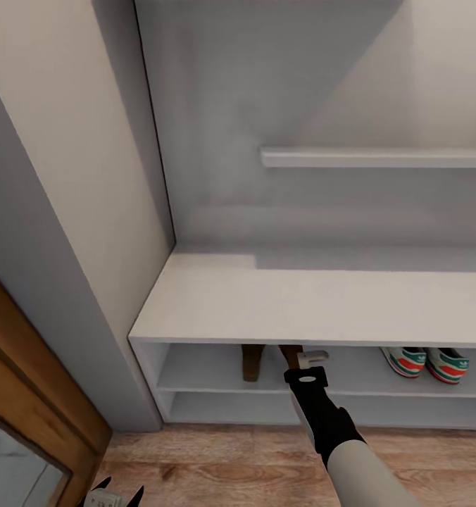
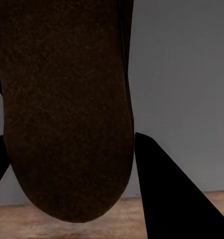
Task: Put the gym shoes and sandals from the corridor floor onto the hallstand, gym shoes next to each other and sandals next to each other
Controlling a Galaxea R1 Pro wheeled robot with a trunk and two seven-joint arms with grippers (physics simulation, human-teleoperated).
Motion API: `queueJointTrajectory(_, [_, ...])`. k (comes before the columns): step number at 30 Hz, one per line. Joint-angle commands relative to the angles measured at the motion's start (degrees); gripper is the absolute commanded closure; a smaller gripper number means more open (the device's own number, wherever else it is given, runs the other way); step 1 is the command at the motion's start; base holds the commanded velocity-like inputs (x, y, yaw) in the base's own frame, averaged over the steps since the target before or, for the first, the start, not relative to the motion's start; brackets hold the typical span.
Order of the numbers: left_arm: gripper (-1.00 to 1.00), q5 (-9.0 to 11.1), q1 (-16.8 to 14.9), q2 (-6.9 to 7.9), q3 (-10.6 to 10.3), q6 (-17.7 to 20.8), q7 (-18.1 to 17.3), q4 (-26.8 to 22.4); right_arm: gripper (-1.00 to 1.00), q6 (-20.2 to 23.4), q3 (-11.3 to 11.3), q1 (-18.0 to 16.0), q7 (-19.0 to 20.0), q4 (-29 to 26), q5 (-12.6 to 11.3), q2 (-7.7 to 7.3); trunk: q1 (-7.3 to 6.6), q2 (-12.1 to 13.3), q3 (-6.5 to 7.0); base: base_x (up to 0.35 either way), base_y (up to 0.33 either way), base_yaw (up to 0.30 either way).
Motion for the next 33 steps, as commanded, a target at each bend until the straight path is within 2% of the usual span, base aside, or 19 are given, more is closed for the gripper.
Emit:
queueJointTrajectory(1, [-1.00, 0.01, -0.04, -0.03, 0.30, -0.07, -0.49, 0.04, 1.00, 0.37, -0.20, -0.02, -0.01, -0.08, 0.40, 0.07, -0.01, -0.02, -0.05, 0.030, 0.030, 0.000])
queueJointTrajectory(11, [-1.00, 0.01, -0.04, -0.05, 0.30, -0.06, -0.49, 0.04, 1.00, 0.36, -0.20, -0.03, 0.04, -0.08, 0.42, 0.07, -0.01, -0.02, -0.05, 0.005, 0.003, 0.000])
queueJointTrajectory(20, [-1.00, 0.01, -0.04, -0.06, 0.39, -0.06, -0.45, 0.04, 1.00, 0.30, -0.20, -0.01, 0.08, -0.14, 0.37, 0.07, -0.01, -0.02, -0.05, 0.108, 0.000, 0.000])
queueJointTrajectory(21, [-1.00, 0.01, -0.04, -0.05, 0.39, -0.06, -0.44, 0.04, -1.00, 0.30, -0.20, -0.01, 0.08, -0.15, 0.36, 0.07, -0.01, -0.02, -0.05, 0.048, 0.000, 0.000])
queueJointTrajectory(33, [-1.00, 0.01, -0.04, -0.03, 0.39, -0.15, -0.48, 0.04, -1.00, 0.29, -0.19, -0.01, 0.08, -0.07, 0.34, 0.07, -0.01, -0.02, -0.05, 0.008, 0.000, 0.000])
